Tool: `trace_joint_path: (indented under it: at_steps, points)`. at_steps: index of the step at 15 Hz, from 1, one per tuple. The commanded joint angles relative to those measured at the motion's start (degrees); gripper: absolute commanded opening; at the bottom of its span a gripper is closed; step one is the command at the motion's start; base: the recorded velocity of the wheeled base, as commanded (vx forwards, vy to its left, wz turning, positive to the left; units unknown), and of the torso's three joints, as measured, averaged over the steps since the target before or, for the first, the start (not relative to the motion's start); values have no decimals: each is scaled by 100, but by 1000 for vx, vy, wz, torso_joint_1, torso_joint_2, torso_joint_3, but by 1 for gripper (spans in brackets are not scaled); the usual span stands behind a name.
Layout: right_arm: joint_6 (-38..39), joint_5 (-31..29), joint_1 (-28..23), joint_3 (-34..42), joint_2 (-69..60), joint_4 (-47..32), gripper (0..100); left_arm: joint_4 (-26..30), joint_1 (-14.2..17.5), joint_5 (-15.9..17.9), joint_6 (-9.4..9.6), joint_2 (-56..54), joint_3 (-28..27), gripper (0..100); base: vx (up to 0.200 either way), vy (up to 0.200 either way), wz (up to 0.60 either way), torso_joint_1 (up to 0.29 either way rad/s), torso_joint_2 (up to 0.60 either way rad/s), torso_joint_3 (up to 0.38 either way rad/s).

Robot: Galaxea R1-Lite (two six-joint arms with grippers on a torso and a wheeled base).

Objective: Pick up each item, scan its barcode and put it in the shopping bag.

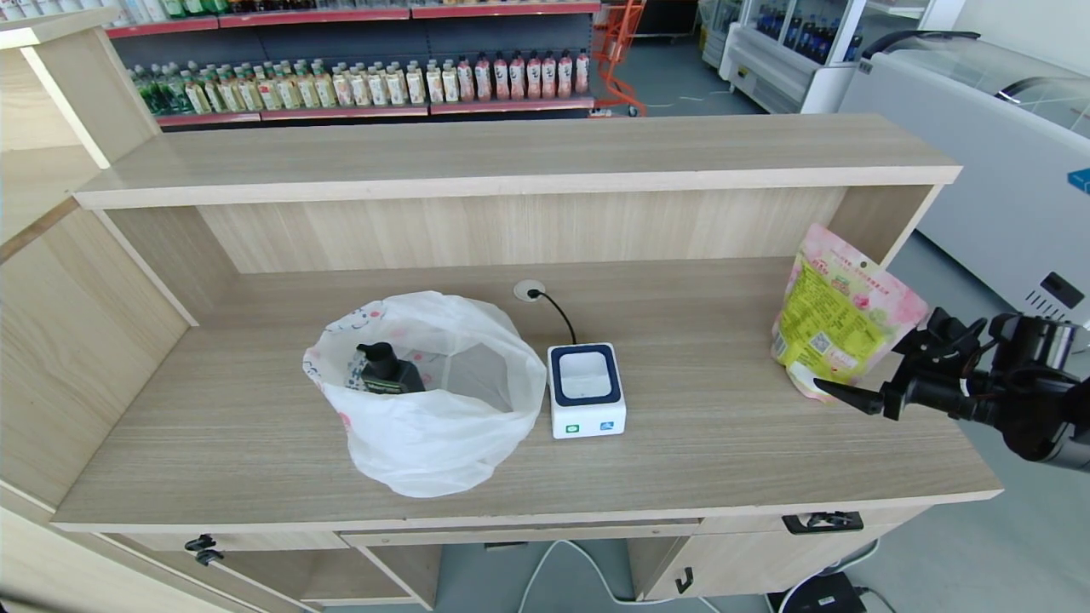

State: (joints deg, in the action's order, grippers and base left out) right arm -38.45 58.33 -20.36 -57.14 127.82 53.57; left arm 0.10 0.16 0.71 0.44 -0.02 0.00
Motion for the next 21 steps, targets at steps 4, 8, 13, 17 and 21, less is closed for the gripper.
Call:
trace_joint_path:
  at_steps: [4,8,13,17,21]
  points:
    - [4,3,6,-289,261,31,100,-1,2,0,0,2,0,100,0,0,0,0,0,0]
    - [13,3,76,-535,454,31,100,-1,2,0,0,2,0,100,0,0,0,0,0,0]
    - [30,3,234,-720,648,154,100,-1,2,0,0,2,0,100,0,0,0,0,0,0]
    - [57,3,313,-896,762,154,100,-1,2,0,0,2,0,100,0,0,0,0,0,0]
    - [136,12,348,-948,788,189,0,-1,2,0,0,2,0,100,0,0,0,0,0,0]
